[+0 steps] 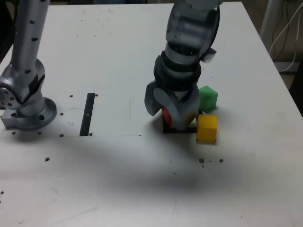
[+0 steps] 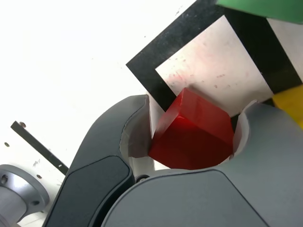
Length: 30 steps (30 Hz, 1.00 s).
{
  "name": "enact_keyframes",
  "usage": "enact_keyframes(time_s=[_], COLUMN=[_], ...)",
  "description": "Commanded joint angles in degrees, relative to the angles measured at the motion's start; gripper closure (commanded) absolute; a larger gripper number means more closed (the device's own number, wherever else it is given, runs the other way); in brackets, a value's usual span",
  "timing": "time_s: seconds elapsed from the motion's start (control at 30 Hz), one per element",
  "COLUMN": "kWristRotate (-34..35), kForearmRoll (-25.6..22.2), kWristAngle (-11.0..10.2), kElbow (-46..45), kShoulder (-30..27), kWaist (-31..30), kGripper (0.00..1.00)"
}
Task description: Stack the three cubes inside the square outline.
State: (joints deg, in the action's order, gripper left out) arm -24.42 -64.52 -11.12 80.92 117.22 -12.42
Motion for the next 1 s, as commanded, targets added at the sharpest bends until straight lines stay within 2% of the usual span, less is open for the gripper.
enact_keyframes(time_s=[0.0,0.33,0.97], kWristRotate=[-0.5,-3.6,-4.8], kForearmRoll=[0.5,2.4,4.7], kWristAngle=[-0.3,-0.8,-1.6], kElbow=[-0.2,0.7,1.9], kShoulder=[0.2,0.9,3.4], kWaist=[-0.1,-0.1,0.5], kGripper=[0.70,0.70,0.69])
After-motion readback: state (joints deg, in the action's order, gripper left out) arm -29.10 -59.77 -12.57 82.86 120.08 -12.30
